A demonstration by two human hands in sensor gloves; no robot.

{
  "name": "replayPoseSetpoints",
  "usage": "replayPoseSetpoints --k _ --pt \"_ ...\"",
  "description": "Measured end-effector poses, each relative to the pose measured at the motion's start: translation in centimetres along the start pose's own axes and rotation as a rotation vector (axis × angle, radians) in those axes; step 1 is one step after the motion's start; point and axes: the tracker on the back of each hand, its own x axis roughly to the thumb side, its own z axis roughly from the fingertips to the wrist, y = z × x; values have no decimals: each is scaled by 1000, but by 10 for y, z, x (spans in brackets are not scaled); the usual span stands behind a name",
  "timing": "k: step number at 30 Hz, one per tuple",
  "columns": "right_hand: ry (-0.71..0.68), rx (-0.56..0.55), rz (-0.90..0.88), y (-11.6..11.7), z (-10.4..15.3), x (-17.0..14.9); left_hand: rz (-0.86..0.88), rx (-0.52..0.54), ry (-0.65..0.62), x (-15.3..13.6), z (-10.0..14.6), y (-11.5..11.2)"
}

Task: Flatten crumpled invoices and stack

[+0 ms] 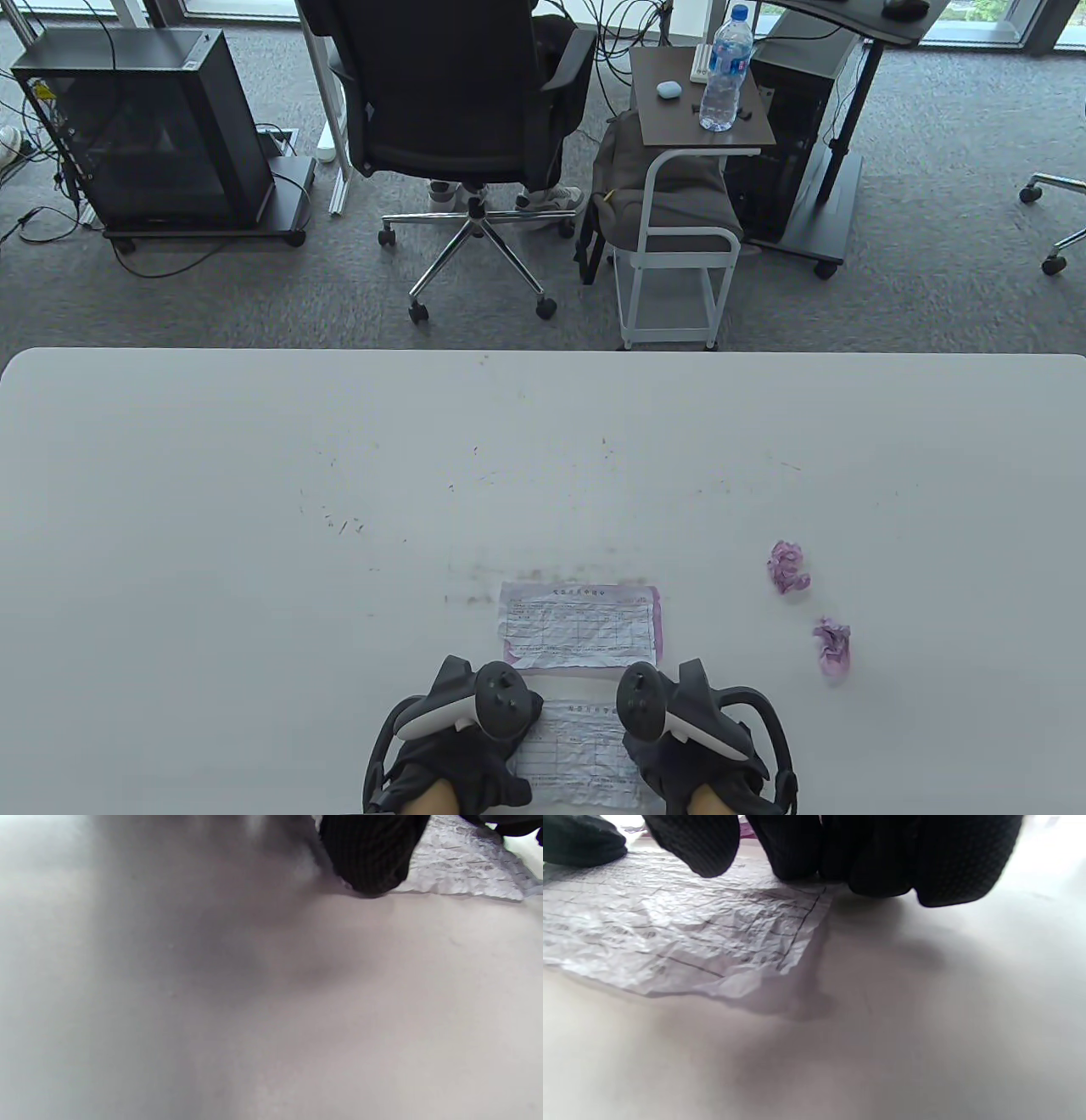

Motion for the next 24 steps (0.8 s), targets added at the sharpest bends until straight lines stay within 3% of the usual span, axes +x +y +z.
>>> replayPoseSetpoints --k 6,9,12,16,18,21,24 --pt "31 -60 16 -8 5 -14 1 0 -2 0 0 0" --pt "-102 -160 -35 -16 12 -11 0 -1 -1 0 0 0" --pt "-299 -180 -64 -16 18 9 1 1 -1 0 0 0" --pt "-581 -111 27 -5 22 50 -2 0 -3 0 0 0" --pt "-653 -52 57 3 22 62 -6 -1 -2 0 0 0" --pt "-678 124 97 22 19 71 -8 1 0 0 0 0" --pt "-662 88 114 19 19 70 -6 -2 1 0 0 0"
